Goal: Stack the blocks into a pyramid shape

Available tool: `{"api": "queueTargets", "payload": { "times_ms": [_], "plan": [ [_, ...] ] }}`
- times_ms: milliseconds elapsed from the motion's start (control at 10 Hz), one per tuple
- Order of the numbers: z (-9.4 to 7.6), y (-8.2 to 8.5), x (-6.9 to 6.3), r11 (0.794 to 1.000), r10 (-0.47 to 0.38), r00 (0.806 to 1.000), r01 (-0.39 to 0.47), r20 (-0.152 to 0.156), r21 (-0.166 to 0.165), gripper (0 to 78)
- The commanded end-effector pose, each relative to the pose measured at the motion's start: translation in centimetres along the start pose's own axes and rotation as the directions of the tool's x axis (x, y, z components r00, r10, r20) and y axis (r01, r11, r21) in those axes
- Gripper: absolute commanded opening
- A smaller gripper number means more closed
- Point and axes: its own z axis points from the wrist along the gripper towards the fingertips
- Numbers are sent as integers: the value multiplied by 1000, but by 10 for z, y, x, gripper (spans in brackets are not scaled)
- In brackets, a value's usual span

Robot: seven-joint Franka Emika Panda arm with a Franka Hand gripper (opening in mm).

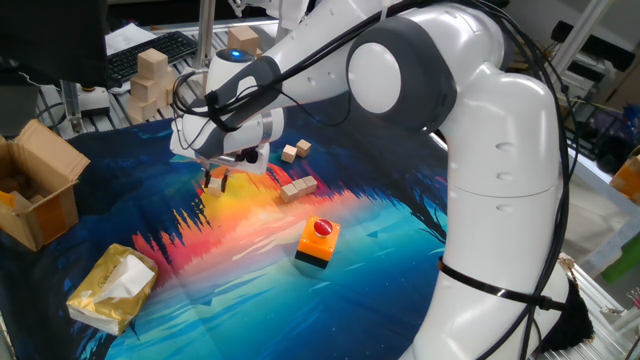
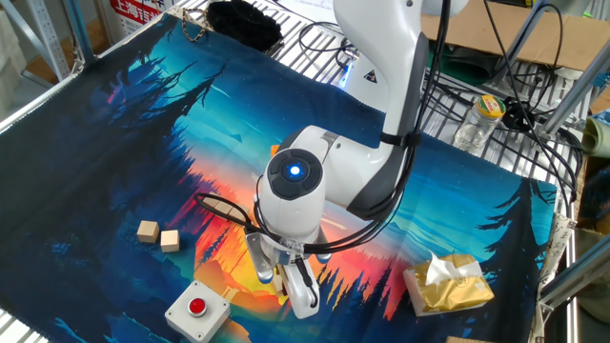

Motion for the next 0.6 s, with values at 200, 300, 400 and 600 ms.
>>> {"api": "queueTargets", "payload": {
  "times_ms": [200,300,400,600],
  "plan": [
    [-48,-37,-11,998,20,999,-18,-30,66,11],
    [-48,-38,-13,998,25,999,-23,-29,67,11],
    [-47,-39,-14,997,32,999,-30,-24,72,11],
    [-45,-47,-16,996,44,999,-43,-16,80,11]
  ]
}}
